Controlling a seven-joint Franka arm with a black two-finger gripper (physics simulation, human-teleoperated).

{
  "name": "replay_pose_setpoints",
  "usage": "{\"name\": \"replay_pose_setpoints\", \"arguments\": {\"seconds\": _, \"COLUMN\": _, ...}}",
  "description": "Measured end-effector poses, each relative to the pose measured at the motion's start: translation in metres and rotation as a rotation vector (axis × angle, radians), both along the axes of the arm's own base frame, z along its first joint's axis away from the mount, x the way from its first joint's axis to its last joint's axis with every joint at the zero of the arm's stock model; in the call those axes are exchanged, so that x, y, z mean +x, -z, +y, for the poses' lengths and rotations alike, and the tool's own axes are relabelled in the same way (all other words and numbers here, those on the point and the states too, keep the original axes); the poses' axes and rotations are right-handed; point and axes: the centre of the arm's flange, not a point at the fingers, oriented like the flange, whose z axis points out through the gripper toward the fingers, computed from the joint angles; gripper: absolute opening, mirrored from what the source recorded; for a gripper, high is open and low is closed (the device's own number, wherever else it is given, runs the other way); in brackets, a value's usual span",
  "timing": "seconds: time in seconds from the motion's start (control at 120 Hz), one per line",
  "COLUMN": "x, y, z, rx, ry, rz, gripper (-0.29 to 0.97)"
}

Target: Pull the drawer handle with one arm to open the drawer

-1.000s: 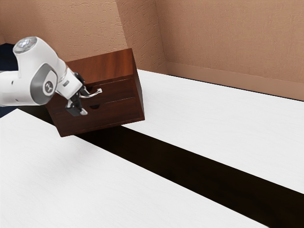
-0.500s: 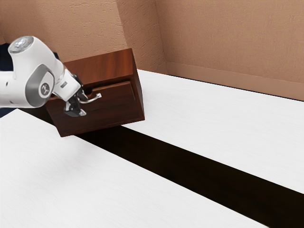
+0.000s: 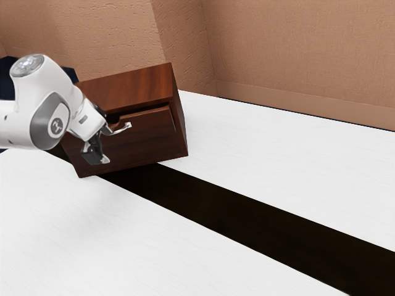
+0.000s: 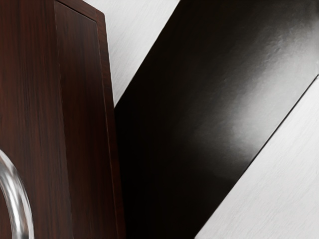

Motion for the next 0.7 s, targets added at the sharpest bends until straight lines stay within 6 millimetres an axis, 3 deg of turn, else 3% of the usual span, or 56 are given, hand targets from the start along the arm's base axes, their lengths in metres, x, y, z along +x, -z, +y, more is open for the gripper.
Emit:
{"name": "replay_pose_setpoints", "arguments": {"seconds": 0.242, "x": 0.002, "y": -0.004, "z": -0.01, "rx": 0.0, "ry": -0.001, "rz": -0.016, "gripper": 0.64}}
{"name": "replay_pose_setpoints", "arguments": {"seconds": 0.4, "x": 0.017, "y": -0.016, "z": -0.014, "rx": 0.003, "ry": 0.012, "rz": -0.057, "gripper": 0.64}}
{"name": "replay_pose_setpoints", "arguments": {"seconds": 0.508, "x": 0.024, "y": -0.012, "z": -0.016, "rx": -0.004, "ry": 0.018, "rz": -0.057, "gripper": 0.64}}
{"name": "replay_pose_setpoints", "arguments": {"seconds": 0.7, "x": 0.021, "y": -0.005, "z": 0.002, "rx": -0.012, "ry": -0.014, "rz": -0.053, "gripper": 0.64}}
